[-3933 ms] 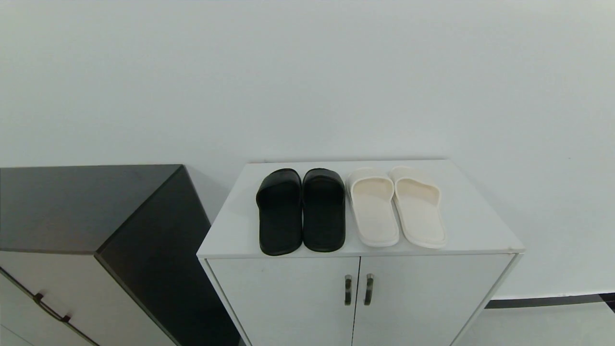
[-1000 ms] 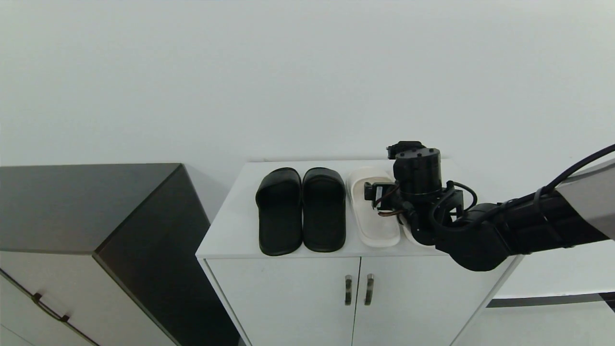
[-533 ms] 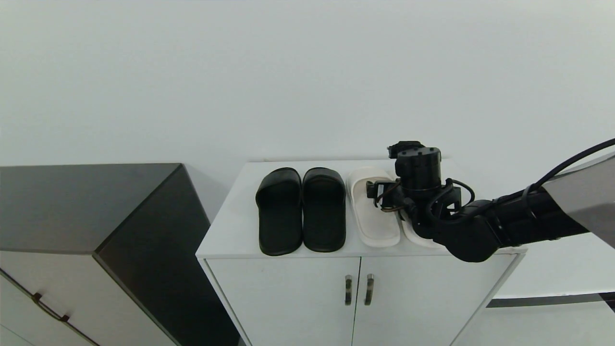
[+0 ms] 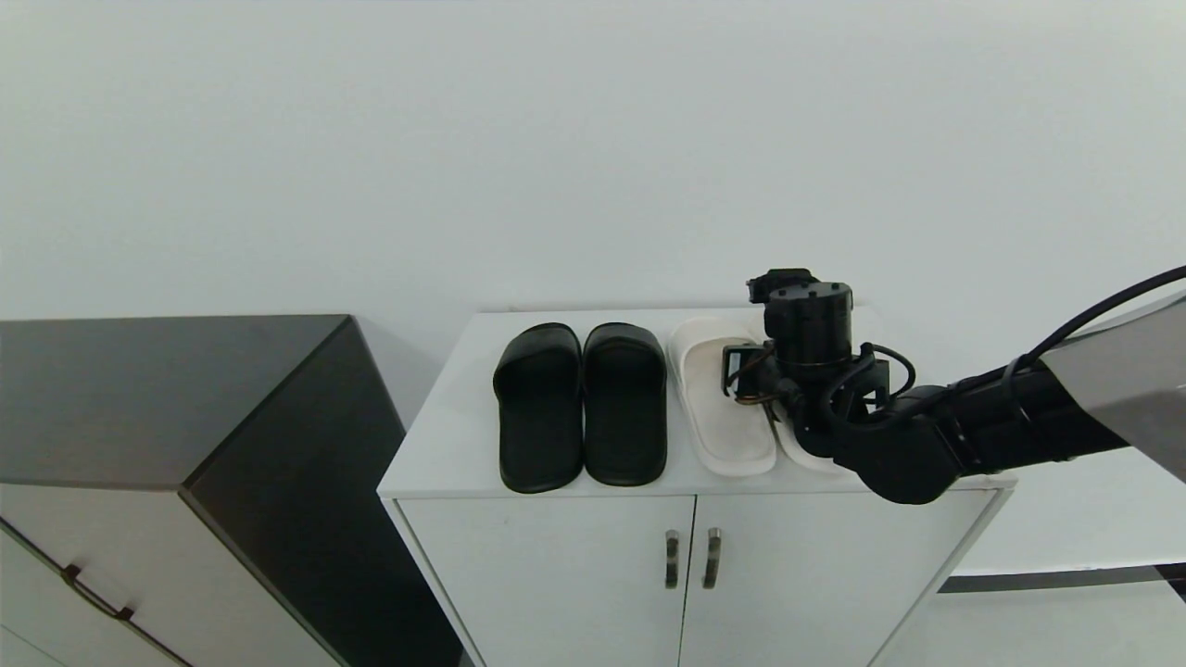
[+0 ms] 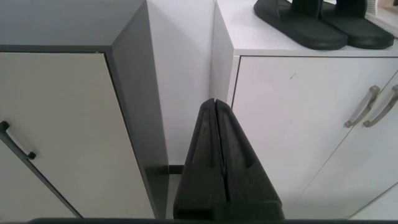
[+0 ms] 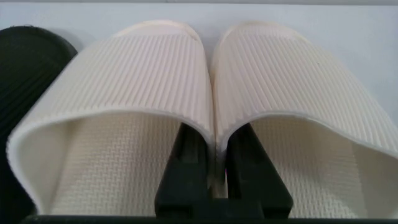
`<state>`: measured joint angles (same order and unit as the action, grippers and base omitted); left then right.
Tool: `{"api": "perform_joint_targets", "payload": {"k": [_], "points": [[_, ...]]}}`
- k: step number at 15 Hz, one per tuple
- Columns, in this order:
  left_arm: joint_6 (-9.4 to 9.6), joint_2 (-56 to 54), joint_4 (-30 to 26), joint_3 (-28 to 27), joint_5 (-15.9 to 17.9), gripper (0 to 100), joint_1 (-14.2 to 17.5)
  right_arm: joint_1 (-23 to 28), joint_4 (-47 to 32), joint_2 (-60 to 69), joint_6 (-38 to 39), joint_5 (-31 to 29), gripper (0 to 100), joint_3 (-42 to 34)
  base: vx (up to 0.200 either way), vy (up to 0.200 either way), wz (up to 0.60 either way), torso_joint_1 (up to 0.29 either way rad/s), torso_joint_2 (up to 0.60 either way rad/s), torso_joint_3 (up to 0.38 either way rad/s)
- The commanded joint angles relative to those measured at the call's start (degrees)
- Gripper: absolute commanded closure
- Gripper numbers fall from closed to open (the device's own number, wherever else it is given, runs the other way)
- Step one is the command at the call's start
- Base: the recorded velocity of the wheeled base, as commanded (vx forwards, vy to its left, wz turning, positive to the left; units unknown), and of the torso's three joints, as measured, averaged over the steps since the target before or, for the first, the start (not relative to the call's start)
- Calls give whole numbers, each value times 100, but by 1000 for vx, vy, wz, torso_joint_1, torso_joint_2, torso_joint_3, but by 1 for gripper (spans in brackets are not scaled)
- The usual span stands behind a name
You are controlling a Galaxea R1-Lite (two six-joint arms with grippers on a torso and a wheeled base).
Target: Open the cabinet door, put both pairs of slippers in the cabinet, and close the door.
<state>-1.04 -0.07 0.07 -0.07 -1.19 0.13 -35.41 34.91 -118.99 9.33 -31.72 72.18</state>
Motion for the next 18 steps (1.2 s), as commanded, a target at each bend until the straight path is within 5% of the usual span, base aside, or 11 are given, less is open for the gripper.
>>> {"api": "perform_joint_targets", "payload": {"k": [1,12,18], "points": [[-2,7,1,-1,-4,100,4,-9,95,78,-71,-1,100,-55,0,0,0,0,0,0],[7,7,1,7,5,100,4,-923,-406,2170,-607,465,100,-1408,0,0,0,0,0,0],[16,7,1,-1,5,100,4,-1583,-907,3356,-221,2091,100,-2736,0,0,0,0,0,0]]}}
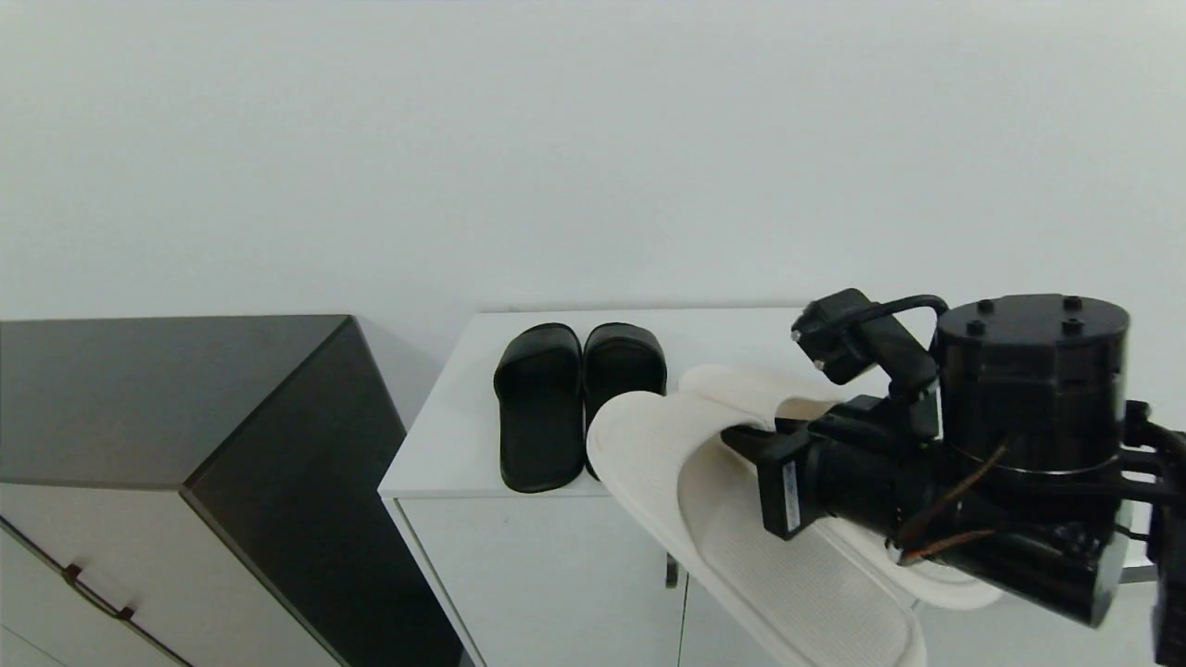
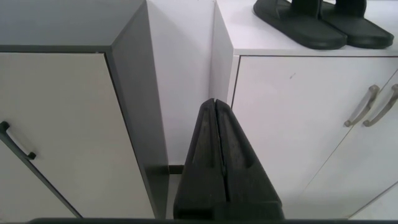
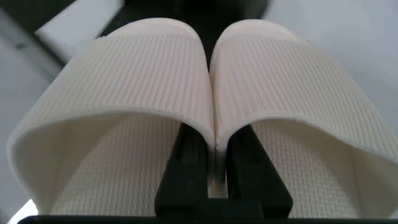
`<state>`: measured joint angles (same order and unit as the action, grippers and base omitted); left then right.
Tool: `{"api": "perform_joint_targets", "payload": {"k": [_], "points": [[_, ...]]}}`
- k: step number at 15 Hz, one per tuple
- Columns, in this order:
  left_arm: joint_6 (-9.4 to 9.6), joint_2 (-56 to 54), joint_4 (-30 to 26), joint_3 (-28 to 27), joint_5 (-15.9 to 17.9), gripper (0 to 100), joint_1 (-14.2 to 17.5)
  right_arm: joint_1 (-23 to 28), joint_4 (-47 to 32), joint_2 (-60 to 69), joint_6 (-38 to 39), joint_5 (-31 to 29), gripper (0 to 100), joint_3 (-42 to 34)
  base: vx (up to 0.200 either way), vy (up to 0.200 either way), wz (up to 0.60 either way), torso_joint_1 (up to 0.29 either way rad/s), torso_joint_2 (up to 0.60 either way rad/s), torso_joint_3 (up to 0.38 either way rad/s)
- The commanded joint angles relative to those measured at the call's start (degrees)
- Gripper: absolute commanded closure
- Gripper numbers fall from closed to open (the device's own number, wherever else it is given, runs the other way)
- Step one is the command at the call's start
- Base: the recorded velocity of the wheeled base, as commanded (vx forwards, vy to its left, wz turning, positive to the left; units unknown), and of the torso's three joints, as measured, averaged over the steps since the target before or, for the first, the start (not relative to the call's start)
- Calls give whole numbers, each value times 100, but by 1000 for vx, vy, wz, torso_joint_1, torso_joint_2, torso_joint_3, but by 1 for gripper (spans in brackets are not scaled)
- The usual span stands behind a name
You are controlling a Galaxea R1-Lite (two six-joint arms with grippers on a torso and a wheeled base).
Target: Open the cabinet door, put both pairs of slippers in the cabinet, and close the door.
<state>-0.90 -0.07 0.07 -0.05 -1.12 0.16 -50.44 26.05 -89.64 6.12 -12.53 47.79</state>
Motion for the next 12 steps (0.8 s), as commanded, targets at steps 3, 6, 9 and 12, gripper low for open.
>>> {"api": "perform_joint_targets", "payload": {"k": [3,6,9,12], "points": [[2,7,1,-4,-2,100,2,-62,-21,465,126,427,100,-446,0,0,0,0,0,0],[2,7,1,-4,-2,100,2,-88,-30,474,118,445,100,-472,-133,0,0,3,2,-2],[-6,7,1,-4,-2,100,2,-88,5,517,100,576,100,-578,-200,0,0,4,2,1],[-6,7,1,-4,-2,100,2,-88,23,509,100,612,100,-639,-200,0,0,-7,-2,9]]}}
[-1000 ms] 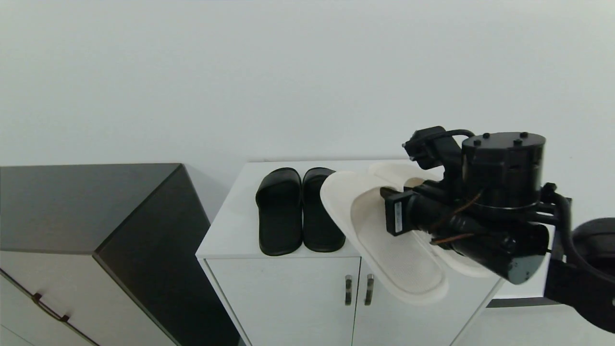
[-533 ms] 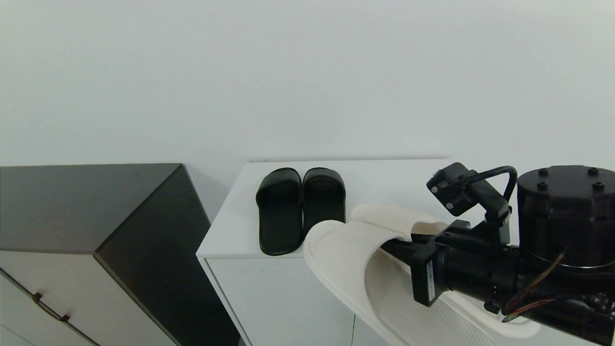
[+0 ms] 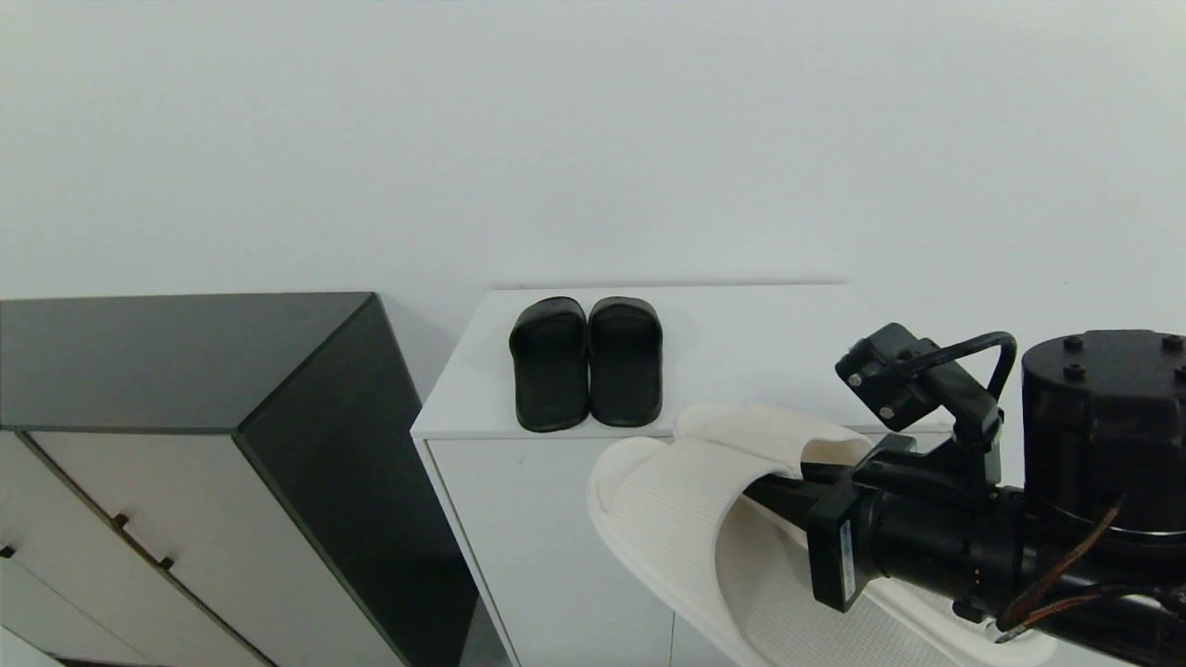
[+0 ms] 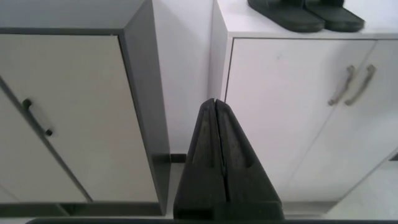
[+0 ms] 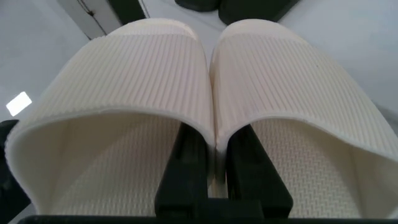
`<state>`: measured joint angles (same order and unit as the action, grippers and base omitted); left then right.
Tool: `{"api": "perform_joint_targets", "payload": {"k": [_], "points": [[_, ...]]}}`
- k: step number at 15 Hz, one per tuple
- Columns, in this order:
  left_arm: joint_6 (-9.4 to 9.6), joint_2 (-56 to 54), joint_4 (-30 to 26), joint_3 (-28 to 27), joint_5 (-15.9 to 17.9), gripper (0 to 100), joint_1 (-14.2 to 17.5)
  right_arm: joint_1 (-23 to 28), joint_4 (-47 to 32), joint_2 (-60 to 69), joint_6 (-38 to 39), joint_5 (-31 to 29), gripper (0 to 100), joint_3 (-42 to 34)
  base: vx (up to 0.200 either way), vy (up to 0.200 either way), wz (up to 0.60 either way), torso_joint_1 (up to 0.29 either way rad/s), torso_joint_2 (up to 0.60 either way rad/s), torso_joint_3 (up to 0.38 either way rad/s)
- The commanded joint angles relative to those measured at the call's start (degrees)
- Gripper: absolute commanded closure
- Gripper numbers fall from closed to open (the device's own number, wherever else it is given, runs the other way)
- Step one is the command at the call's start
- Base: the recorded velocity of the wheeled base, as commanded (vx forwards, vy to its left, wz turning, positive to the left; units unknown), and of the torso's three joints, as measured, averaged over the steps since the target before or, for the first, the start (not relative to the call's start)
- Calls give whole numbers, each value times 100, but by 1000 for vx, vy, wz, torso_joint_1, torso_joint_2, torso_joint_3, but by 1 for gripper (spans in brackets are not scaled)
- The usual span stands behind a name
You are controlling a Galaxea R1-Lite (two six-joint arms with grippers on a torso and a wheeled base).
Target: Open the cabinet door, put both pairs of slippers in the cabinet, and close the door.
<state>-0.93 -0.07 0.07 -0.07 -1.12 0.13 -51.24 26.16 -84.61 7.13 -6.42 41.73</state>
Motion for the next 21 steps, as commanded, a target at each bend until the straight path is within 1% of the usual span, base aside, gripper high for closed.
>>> {"api": "perform_joint_targets", "payload": {"k": [1,4,6,20,21], "points": [[-4,7,1,-1,-2,100,4,-9,12,6,-1,1,100,-42,-200,0,0,2,7,-2],[-4,7,1,-1,-2,100,4,8,12,15,-54,-8,100,-130,0,0,0,0,0,0],[-4,7,1,-1,-2,100,4,70,12,42,-353,-8,100,-270,0,0,0,0,0,0],[-13,7,1,-1,-2,100,4,105,91,24,-370,62,100,-332,0,0,0,0,0,0],[-13,7,1,7,-2,100,4,114,91,33,-370,62,100,-341,0,0,0,-119,295,163]]}}
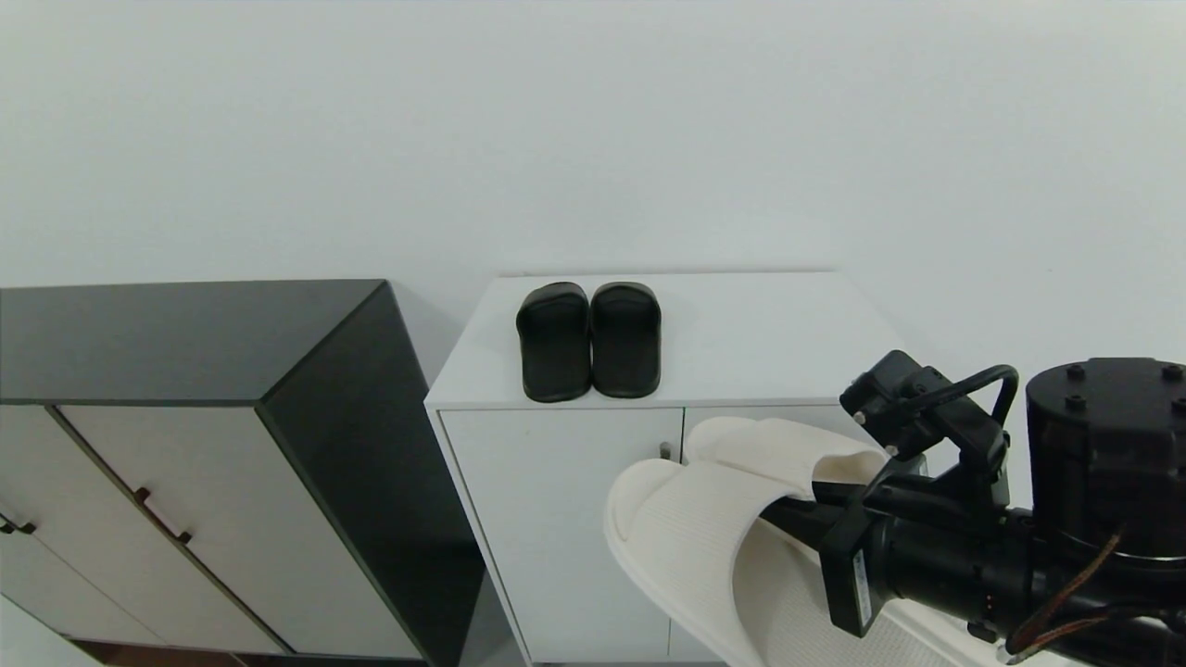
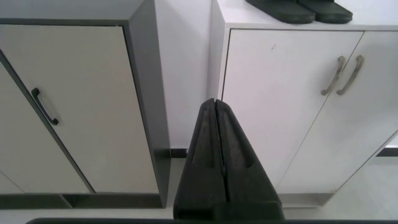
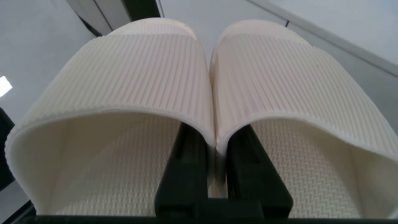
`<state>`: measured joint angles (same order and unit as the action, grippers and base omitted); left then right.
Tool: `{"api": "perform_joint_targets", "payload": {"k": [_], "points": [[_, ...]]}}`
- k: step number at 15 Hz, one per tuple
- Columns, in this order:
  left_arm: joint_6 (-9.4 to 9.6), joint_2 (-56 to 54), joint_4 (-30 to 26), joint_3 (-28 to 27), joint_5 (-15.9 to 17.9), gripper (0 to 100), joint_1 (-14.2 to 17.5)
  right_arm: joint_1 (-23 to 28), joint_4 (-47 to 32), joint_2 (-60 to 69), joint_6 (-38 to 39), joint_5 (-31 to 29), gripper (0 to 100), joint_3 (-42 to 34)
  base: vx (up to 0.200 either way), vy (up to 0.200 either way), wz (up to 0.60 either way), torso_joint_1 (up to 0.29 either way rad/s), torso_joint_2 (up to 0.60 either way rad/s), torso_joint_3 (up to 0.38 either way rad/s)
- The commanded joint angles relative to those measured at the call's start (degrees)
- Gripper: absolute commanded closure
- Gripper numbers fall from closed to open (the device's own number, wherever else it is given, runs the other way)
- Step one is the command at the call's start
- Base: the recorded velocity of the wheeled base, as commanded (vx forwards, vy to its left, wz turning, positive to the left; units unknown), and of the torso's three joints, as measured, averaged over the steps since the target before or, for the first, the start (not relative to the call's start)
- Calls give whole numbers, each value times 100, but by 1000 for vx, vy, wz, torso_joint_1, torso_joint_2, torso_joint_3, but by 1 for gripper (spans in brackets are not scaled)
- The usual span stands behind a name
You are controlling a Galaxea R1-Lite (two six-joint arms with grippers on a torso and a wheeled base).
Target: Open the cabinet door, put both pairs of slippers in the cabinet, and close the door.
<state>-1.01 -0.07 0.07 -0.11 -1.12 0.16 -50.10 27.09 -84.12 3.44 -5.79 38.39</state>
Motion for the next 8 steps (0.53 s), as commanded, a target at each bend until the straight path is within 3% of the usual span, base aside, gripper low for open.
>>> {"api": "perform_joint_targets", "payload": {"k": [1,8], "points": [[-4,7,1,11,-2,100,2,1,-2,-8,-1,25,100,-16,0,0,0,-173,403,227],[22,7,1,2,-11,100,2,1,-2,-8,8,34,100,-51,0,0,0,-212,523,302]]}}
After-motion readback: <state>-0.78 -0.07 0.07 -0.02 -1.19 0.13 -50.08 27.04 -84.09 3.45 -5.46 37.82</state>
